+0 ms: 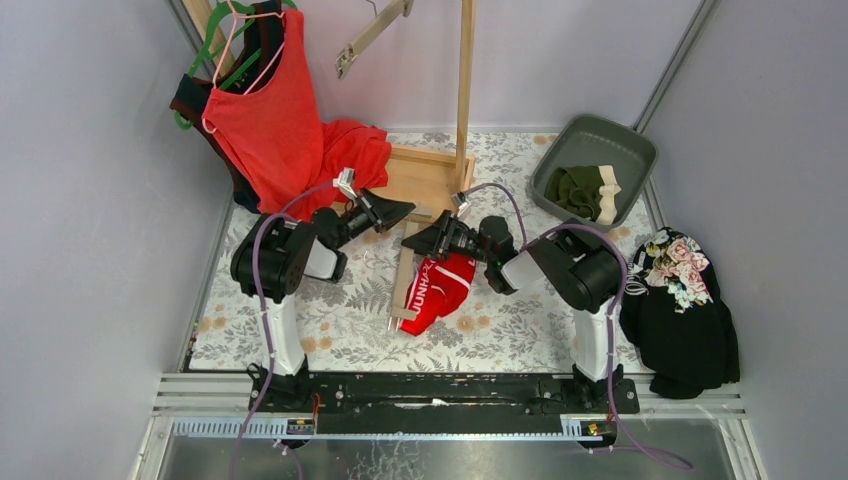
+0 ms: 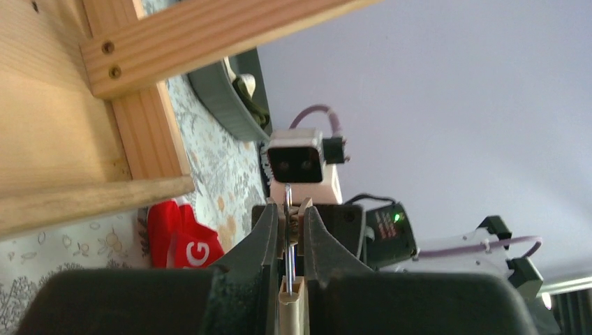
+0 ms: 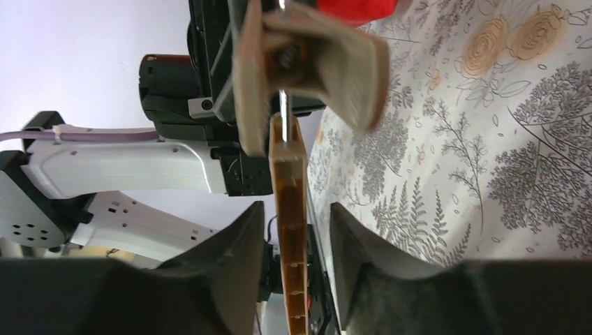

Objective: Clip the underwear to the hanger
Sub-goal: Open the clamp at the hanger.

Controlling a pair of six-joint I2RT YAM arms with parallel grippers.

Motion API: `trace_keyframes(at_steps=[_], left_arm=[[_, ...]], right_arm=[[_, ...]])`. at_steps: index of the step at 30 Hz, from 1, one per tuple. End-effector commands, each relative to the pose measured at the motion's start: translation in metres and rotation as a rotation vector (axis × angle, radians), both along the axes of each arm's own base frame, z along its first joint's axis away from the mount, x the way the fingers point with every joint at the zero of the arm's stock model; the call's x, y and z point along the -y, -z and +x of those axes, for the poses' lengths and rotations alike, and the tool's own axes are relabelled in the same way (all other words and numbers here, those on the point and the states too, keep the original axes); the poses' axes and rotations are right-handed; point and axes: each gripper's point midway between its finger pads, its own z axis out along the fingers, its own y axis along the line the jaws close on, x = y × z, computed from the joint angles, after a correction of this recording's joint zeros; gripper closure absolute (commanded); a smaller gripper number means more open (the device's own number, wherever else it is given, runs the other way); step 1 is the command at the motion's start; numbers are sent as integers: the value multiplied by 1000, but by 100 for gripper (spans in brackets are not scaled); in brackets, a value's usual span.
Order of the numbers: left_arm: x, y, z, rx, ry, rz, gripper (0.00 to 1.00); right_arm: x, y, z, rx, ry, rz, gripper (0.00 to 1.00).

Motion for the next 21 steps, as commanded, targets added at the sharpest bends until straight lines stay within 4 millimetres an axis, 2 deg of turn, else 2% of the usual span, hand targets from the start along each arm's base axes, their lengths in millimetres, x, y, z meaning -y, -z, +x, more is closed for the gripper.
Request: trace_keyframes(at_steps=[1,3,6,14,17,21], left_arm=[[0,-4,-15,97,81,30,100],[-3,3,-18,86,84,41,100],[-6,10,-23,72,85,55,100],[-5,20,-44,64,140,86,100],[-5,22,-46,65,153,91,100],[-3,24,-48,59,172,92,100]], right_arm=[[9,-34,2,166,6,-47,51],[20,-37,3,196,24,-91,46],[41,-32,7,219,61,-182,44],[95,2,12,269,133,-653,37],[106,14,13,276,101,-768,35],[106,29,14,274,49,-821,35]])
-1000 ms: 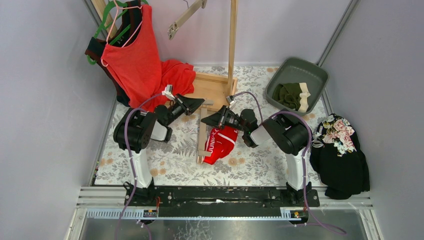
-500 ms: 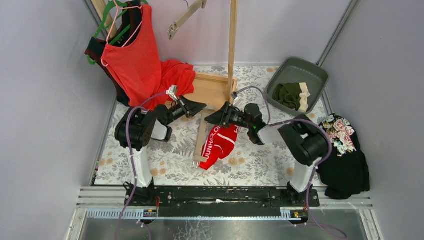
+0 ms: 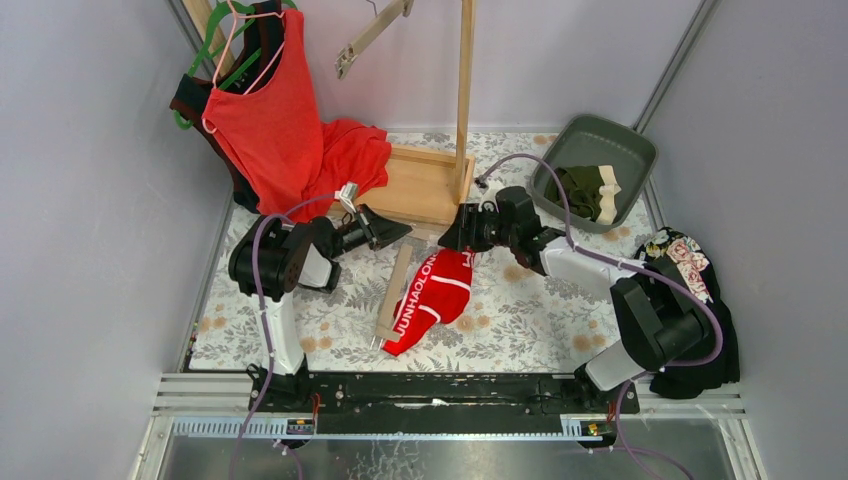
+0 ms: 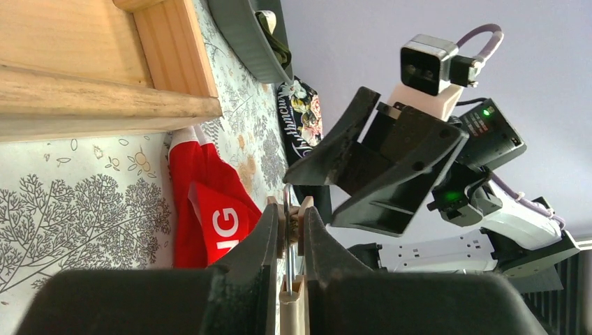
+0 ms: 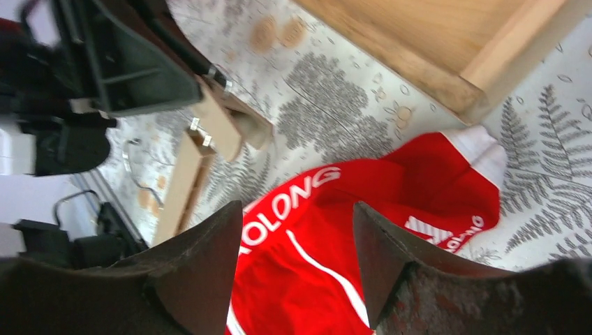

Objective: Clip the underwear to the hanger
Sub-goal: Open the clamp at the hanger.

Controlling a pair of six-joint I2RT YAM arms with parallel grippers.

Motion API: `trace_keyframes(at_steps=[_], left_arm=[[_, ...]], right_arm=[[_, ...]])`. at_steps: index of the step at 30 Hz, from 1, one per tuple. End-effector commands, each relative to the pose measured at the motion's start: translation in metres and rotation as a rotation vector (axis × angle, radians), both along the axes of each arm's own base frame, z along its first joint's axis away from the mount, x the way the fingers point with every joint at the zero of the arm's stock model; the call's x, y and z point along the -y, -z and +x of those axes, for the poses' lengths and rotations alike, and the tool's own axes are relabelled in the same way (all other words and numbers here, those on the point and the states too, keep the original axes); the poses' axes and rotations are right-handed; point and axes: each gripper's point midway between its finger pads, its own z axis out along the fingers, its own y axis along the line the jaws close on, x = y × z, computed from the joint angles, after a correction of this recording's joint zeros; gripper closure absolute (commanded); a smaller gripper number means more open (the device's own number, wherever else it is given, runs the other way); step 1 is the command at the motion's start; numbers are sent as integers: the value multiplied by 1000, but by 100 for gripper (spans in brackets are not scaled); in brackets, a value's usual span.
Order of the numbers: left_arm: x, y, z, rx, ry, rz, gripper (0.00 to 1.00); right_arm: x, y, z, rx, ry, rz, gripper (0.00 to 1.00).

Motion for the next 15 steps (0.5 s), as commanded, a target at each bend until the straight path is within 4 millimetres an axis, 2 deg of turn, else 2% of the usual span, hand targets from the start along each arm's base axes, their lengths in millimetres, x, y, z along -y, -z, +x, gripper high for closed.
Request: trace_keyframes(at_steps=[1,5,12,13,15], left_arm=[[0,-12,-7,98,38,1,100],[0,-11,-6,95,37,0,100],[0,-8,-2,79,29,-4,100],[0,-8,-2,79,27,-4,100],[0,-8,-2,77,27,-5,100]], right_arm=[[11,28,-1,-14,-54,-169,35],[7,36,4,-23,-69,-178,35],[-1,28,14,24,-90,-216,35],[-1,35,15,9,-92,-229,35],[-2,34,16,14,-97,-237,35]])
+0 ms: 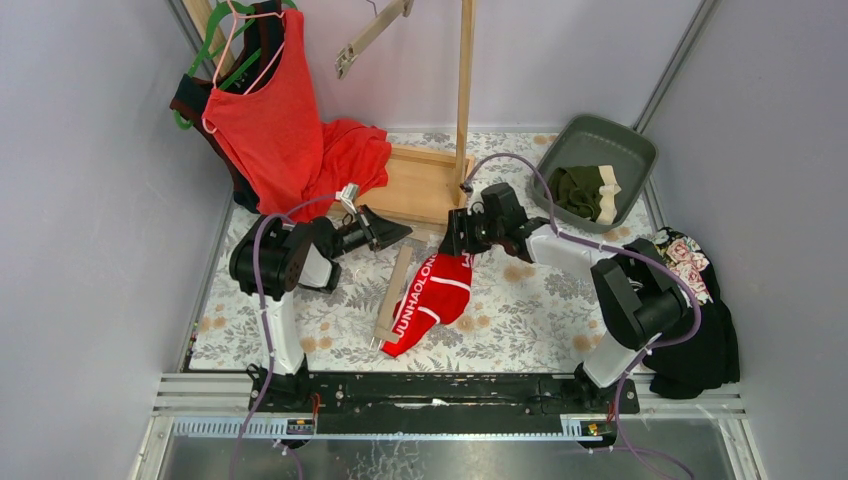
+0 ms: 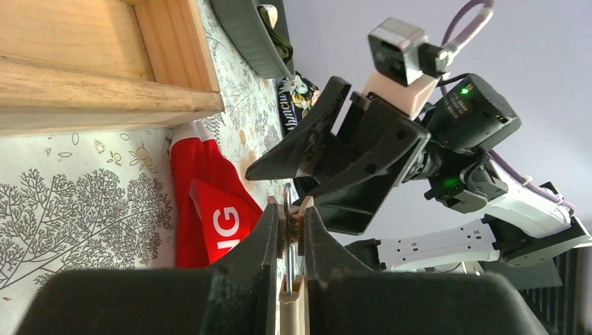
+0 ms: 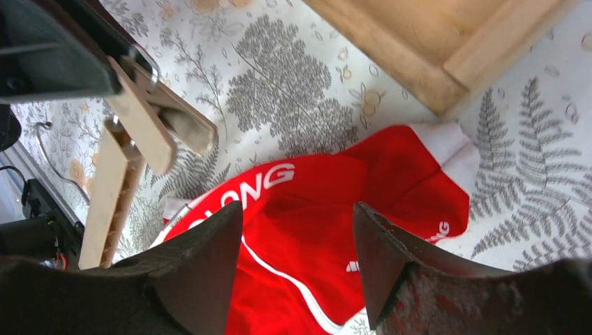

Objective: Clip the underwear to the hanger
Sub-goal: Open the clamp at the hanger, then clamp the underwear onto the hanger.

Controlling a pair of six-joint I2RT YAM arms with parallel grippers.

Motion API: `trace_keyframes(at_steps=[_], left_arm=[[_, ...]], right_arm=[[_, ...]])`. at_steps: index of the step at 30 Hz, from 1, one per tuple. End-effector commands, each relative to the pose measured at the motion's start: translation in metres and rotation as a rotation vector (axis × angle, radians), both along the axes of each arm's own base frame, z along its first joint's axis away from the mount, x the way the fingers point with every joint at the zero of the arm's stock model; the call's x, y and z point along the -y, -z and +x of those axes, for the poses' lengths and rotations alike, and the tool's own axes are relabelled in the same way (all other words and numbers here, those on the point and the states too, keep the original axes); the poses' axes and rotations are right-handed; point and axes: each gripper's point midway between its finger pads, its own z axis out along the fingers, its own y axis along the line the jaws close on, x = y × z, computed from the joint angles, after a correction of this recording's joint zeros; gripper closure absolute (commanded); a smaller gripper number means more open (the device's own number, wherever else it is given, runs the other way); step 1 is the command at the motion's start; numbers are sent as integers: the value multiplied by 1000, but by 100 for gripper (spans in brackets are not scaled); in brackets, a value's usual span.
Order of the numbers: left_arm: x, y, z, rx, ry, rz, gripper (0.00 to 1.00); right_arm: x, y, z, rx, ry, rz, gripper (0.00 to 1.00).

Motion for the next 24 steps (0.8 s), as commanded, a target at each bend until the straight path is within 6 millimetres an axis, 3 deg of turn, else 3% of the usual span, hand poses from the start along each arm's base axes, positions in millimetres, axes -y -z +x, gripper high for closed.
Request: trace_keyframes(at_steps=[1,13,17,19,22,24], left_arm=[[-1,-10,1,80,10,-10,100],[-2,-12,5,72,-2,-21,100],[-2,-12,6,70,-3,-23,100],[-1,-12,6,68,-2,-23,100],[-1,-11,9,63,-6,-26,100],[-2,-10,12,58,-10,-30,100]], right_arm=[[-9,-17,15,80,-24,-25,35],[-21,6,8,23,-77,-56,37],[-24,12,5,10,-92,-57,43],[-25,13,4,4,-102,-56,56],[-23,13,1,5,-102,-58,85],[-18,10,-1,29,-92,-64,95]])
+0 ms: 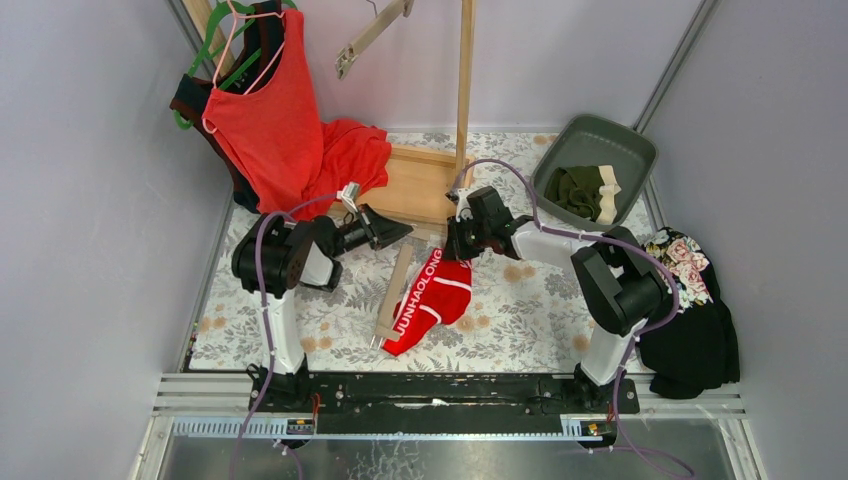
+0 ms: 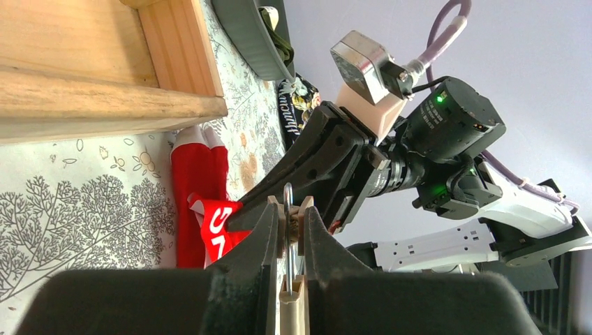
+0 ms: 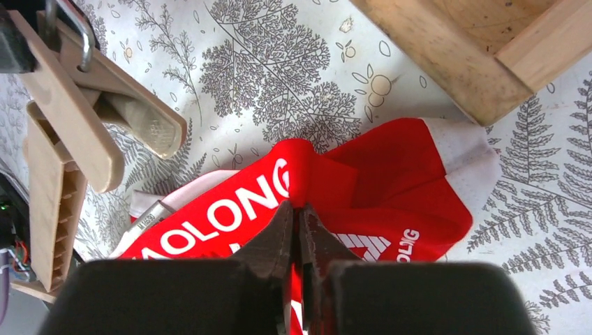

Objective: Clip the underwear to the hanger
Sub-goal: Clamp the underwear onto the hanger.

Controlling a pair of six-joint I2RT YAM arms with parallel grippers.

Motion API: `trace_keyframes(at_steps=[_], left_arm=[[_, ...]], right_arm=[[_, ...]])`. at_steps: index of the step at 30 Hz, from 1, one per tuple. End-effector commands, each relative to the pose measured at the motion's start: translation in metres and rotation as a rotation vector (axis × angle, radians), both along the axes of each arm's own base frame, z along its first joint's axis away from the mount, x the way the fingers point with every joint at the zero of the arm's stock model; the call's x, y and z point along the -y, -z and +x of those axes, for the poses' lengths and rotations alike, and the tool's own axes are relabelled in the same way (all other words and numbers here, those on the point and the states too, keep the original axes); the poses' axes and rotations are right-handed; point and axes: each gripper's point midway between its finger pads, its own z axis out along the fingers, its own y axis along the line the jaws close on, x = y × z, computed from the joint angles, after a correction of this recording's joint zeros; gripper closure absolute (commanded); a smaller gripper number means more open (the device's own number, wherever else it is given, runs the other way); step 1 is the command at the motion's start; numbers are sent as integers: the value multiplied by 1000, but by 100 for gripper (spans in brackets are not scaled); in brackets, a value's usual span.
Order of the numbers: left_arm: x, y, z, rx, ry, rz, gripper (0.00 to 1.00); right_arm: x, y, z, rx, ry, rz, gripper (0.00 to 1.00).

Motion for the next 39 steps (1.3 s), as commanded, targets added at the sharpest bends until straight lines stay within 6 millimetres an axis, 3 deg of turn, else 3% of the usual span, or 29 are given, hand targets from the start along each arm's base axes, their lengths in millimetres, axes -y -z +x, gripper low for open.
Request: trace_keyframes(at_steps=[1,6,12,15,19,23,26,28,29,35,39], left_arm=[[-2,-13,10,69,-12,-28,100],[1,-19,18,76,-7,-44,100],[9,-38,22,116,13,-67,100],[19,-47,22,138,37,-78,100],[40,-52,16,159,97,-87,100],[55,-40,5,136,147,-79,100],[55,-25,-1,105,151,-62,100],[54,-18,-5,93,151,-51,100],[53,-15,-8,86,151,-47,100],[51,-8,-18,70,162,-31,100],[49,-5,-25,56,160,-24,100]], right_arm=[[-1,-21,1,80,-12,19,97],[18,-54,-2,297,35,80,100],[53,-67,-17,468,144,112,100],[65,-67,-23,503,169,108,100],[65,-54,-36,455,147,115,99],[57,-36,-53,317,103,123,86],[58,-36,-57,296,113,136,61],[59,-45,-51,324,142,141,38],[59,-52,-46,338,155,138,32],[48,-73,-21,339,140,100,30],[35,-76,-13,321,115,126,30]])
